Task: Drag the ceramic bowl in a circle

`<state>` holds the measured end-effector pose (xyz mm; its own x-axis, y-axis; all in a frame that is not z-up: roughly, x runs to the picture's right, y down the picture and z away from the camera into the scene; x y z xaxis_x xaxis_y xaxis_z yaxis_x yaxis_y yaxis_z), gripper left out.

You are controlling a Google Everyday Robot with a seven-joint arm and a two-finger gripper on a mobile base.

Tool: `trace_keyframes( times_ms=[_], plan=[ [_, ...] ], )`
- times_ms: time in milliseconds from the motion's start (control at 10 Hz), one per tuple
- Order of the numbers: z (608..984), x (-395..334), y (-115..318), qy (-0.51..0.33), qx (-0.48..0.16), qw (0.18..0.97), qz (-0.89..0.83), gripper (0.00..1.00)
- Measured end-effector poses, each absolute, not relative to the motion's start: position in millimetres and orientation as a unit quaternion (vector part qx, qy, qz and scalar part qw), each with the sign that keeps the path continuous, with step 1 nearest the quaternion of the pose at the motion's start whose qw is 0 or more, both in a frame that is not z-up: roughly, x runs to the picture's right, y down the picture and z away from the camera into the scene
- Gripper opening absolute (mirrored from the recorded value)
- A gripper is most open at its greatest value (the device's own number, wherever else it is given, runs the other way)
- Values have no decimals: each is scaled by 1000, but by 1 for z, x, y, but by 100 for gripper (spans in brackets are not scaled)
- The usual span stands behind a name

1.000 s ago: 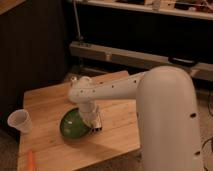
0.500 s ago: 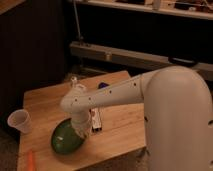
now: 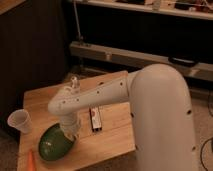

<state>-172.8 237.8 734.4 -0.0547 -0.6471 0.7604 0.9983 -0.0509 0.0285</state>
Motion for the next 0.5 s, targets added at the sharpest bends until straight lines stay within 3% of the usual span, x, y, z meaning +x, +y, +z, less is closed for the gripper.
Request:
trace_keyframes(
  times_ms=[500],
  plan=[
    [771,-215,197,-294,-278,614,-678,14]
  ],
)
